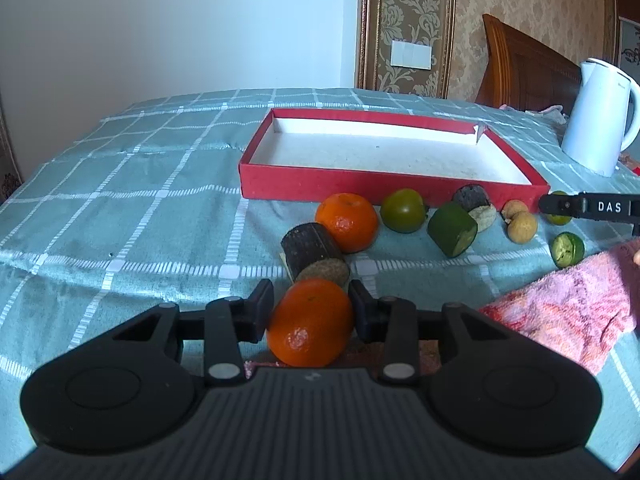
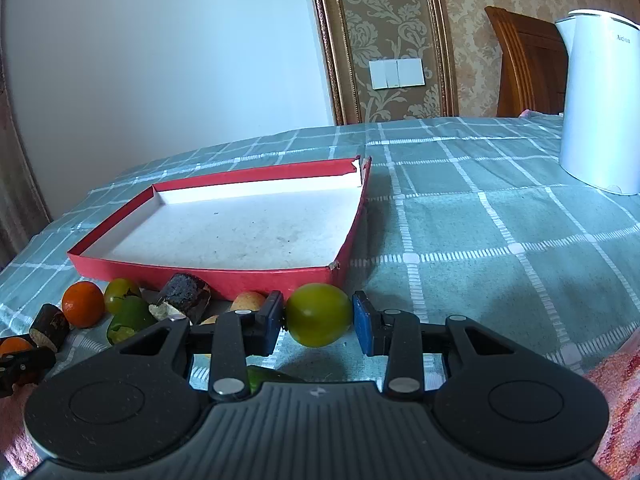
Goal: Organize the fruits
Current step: 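Grasp the mandarin with the left gripper while the right gripper lifts the tomato, then carry the tomato into the red tray and open the right gripper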
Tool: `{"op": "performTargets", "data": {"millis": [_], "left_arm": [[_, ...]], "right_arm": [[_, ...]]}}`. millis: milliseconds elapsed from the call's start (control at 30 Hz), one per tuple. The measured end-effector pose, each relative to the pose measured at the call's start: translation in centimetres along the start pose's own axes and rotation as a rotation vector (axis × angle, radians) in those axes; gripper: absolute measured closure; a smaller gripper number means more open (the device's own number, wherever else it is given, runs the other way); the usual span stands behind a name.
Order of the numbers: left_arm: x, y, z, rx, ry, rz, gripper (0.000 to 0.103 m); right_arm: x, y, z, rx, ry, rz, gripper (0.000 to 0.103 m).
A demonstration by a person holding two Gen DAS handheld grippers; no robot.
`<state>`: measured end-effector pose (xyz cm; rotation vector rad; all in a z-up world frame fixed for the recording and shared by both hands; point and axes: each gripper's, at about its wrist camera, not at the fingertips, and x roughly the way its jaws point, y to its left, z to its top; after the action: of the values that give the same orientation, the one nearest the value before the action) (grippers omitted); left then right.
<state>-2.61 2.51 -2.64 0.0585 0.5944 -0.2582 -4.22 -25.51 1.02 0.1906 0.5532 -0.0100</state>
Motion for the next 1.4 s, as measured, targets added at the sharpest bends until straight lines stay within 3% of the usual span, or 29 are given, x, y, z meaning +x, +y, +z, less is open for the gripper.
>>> {"op": "performTargets", "data": {"millis": [400, 700, 1033, 1400], "left_arm": [[0.2, 3.0, -0.6, -0.079, -0.067, -0.099, 0.066], [0.3, 3.9, -0.8, -0.126, -0.068, -0.143, 0.066], [0.4, 4.2, -0.9, -0.142, -0.064, -0.157, 0.066], [0.4, 3.6, -0.7, -0.111, -0.06, -0.138, 0.065]], "right_arm": [[-0.8, 0.5, 0.4, -0.028, -0.034, -0.01, 0.066], [1.2, 2.7, 5.1, -0.123, -0.086, -0.041, 0.066], [10.7, 4.0, 7.4, -0.161, 0.063, -0.078, 0.066], [12.3, 4.0, 7.5, -0.165, 0.152, -0.068, 0.066]]}}
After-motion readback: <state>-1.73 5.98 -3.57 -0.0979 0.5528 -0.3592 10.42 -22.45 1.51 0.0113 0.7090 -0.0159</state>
